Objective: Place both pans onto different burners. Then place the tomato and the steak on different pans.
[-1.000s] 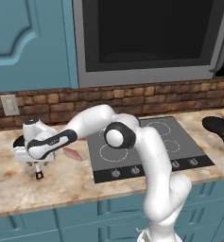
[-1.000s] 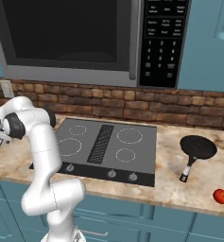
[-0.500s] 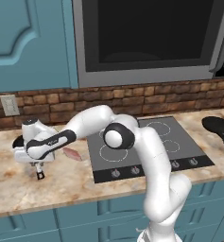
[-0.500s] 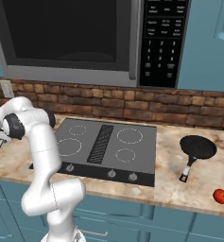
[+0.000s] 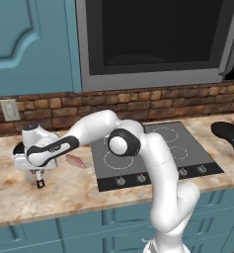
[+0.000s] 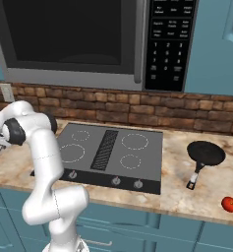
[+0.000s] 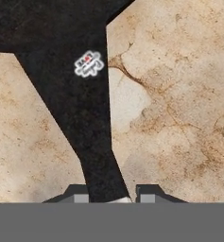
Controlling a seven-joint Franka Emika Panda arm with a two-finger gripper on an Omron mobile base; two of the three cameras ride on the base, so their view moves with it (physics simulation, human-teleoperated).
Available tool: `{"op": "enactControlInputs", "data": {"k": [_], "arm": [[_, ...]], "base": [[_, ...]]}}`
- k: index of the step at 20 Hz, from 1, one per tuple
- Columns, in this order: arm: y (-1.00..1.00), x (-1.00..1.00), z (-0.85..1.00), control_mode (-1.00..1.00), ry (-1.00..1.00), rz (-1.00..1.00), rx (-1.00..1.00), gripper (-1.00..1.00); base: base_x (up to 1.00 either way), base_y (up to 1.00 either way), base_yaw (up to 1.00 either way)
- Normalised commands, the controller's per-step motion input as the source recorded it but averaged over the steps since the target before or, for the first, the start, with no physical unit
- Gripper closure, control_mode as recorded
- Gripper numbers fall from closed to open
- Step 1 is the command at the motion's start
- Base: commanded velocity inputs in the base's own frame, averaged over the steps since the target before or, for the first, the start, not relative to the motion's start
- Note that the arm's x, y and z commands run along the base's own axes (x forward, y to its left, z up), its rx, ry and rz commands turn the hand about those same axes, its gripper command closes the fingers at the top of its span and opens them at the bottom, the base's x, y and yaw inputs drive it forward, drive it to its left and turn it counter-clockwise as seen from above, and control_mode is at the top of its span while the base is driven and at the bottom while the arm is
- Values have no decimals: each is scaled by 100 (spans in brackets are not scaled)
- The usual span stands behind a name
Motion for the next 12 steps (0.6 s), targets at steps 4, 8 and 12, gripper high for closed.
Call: {"op": "enactControlInputs", "data": {"k": [4, 8, 12], "arm": [[-17, -28, 11, -100, 0, 0, 0, 100], [-31, -38, 17, -100, -4, 0, 1, 100], [-39, -31, 12, -100, -3, 0, 3, 100]], "base": [[0, 0, 0], [0, 0, 0], [0, 0, 0]]}}
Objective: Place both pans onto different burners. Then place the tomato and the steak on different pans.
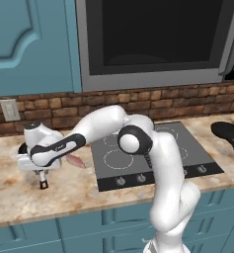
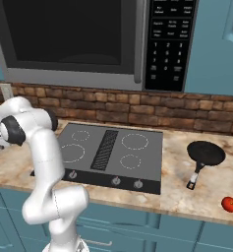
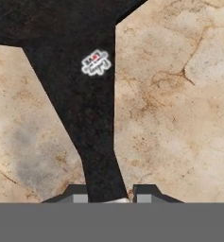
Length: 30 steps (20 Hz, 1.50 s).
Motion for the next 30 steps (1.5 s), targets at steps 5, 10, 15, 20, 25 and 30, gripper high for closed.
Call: {"op": "enactControlInputs", "data": {"k": [5, 10, 15, 20, 25, 30], "arm": [[-51, -28, 13, -100, -3, 0, 6, 100], [-45, -20, 31, -100, 0, 0, 9, 100], [-37, -14, 39, -100, 0, 0, 9, 100], [-38, -23, 24, -100, 0, 0, 4, 100], [-51, -15, 25, -100, 0, 0, 4, 100], [-63, -13, 22, -100, 0, 0, 5, 100]], "base": [[0, 0, 0], [0, 0, 0], [0, 0, 0], [0, 0, 0], [0, 0, 0], [0, 0, 0]]}}
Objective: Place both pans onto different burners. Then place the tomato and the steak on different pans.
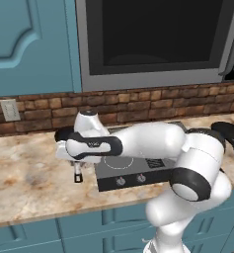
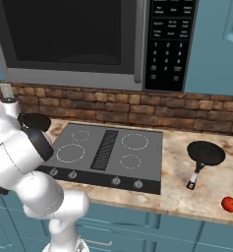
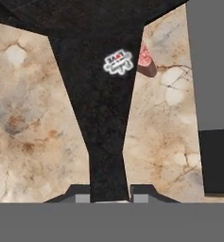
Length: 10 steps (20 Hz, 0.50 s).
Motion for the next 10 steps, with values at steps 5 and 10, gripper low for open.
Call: {"op": "enactControlInputs", "data": {"k": [5, 10], "arm": [[-69, -10, 2, -100, 0, 0, 4, 100], [-72, -5, 0, -100, 0, 0, 2, 100]], "base": [[0, 0, 0], [0, 0, 0]]}}
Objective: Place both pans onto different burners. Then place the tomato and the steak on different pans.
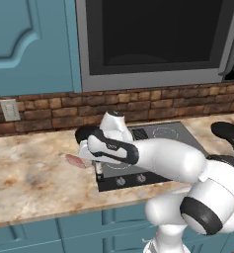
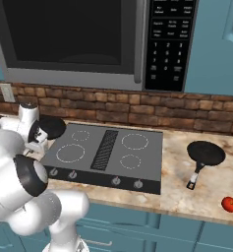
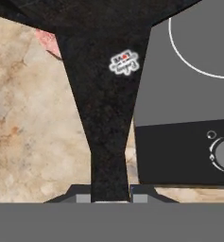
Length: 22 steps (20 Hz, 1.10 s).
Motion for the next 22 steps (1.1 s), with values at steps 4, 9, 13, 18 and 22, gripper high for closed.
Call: {"op": "enactControlInputs", "data": {"k": [4, 9, 13, 18, 22], "arm": [[-64, 0, 0, -100, 0, 0, 0, 100], [-49, 0, 0, -100, 0, 0, 0, 100], [-30, 0, -6, -100, 0, 0, 0, 100], [-23, 1, -20, -100, 3, 0, 0, 100], [-15, 5, -18, -100, 9, 0, 0, 100]], "base": [[0, 0, 0], [0, 0, 0], [0, 0, 0], [0, 0, 0], [0, 0, 0]]}}
